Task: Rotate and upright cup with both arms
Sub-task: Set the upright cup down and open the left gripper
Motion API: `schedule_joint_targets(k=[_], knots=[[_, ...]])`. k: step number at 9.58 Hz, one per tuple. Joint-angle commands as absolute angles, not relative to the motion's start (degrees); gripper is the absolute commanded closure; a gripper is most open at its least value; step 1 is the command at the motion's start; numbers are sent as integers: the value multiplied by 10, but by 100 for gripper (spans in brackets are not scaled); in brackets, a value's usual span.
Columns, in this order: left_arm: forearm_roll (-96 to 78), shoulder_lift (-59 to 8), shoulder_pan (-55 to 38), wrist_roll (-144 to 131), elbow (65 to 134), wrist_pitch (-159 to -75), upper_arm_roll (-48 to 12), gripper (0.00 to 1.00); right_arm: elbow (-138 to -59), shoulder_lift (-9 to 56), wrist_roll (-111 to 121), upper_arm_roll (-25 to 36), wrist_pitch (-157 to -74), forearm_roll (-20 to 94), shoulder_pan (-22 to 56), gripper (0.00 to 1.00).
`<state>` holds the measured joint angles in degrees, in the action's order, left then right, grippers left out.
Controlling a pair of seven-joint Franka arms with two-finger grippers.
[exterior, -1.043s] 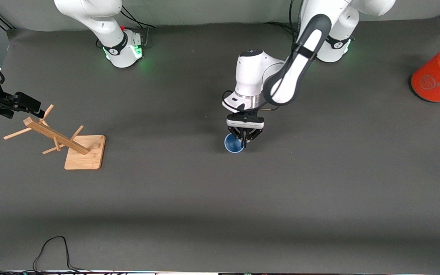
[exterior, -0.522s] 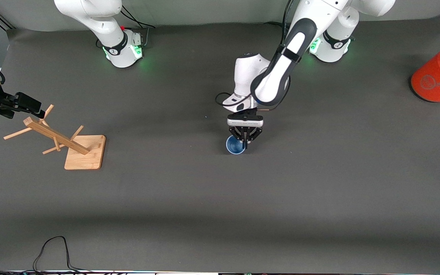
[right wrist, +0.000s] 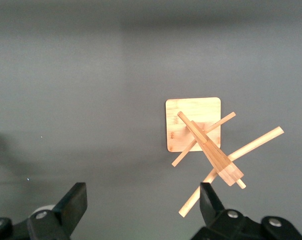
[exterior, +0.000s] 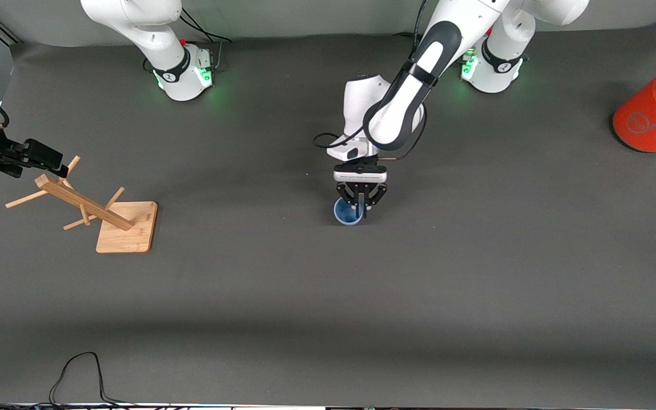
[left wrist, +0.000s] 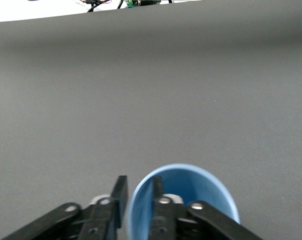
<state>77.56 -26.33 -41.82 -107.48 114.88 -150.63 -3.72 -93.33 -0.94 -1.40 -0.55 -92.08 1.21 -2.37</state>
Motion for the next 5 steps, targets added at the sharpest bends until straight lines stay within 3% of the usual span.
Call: schedule_joint_targets(k=[1, 5], knots=[[788, -267, -425, -1091, 1142, -1503, -32, 0, -931, -9, -16, -5, -919, 6, -21, 0], [748, -249, -383, -1047, 1130, -1537, -34, 0, -930, -5, -16, -5, -919, 6, -20, 0]])
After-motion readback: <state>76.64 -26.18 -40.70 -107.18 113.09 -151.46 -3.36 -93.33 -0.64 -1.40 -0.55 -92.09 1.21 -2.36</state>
